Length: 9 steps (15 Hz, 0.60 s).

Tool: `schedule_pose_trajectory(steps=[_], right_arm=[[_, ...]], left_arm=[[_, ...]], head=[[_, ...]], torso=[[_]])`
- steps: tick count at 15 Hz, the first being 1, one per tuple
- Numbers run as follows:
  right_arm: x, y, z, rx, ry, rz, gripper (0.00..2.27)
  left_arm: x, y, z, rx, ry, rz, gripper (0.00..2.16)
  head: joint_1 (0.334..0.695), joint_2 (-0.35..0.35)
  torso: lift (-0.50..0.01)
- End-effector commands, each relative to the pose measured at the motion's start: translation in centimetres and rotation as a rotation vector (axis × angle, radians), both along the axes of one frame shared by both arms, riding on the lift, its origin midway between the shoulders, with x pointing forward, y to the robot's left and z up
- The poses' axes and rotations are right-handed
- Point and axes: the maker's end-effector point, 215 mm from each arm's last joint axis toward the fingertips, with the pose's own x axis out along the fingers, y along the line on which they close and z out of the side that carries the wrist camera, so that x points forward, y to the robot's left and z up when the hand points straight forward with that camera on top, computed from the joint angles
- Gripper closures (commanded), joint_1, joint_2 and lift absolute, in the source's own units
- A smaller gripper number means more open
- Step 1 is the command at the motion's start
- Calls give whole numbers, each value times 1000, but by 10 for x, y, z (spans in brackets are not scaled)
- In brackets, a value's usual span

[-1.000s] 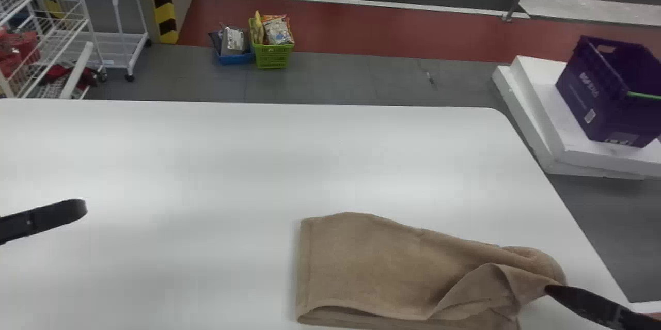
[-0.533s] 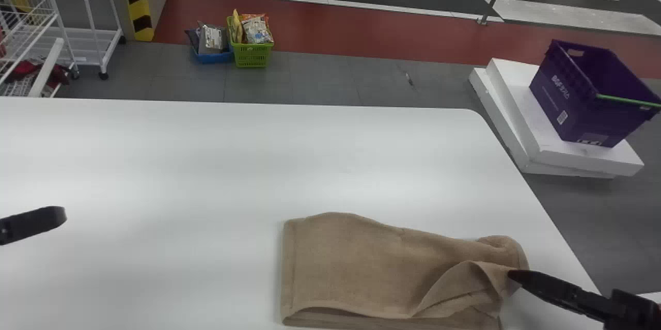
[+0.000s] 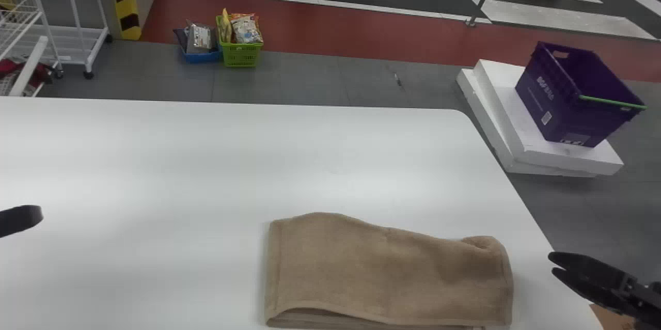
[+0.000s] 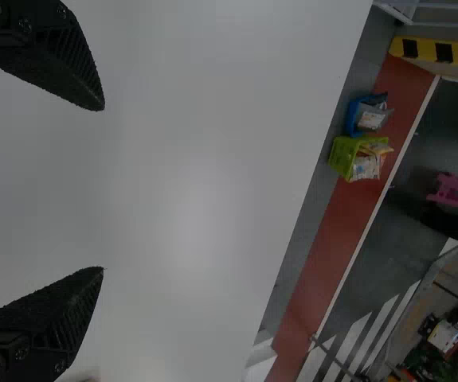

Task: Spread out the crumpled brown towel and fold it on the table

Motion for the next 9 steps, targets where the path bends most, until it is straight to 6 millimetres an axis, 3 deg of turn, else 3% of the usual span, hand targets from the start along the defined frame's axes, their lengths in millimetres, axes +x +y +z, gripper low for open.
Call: schedule_pose_trajectory(steps=[1, 5, 9], right_arm=[[17, 21, 0, 0, -58, 40, 188], [53, 40, -2, -165, -191, 123, 184], [60, 23, -3, -261, -181, 115, 184]], left_arm=[[0, -6, -1, -2, 5, -11, 90], [-1, -8, -2, -4, 6, -16, 90], [-10, -19, -1, -34, 1, -47, 90]], head=[[695, -273], [695, -231], [695, -219]], torso=[[-127], [-127], [-127]])
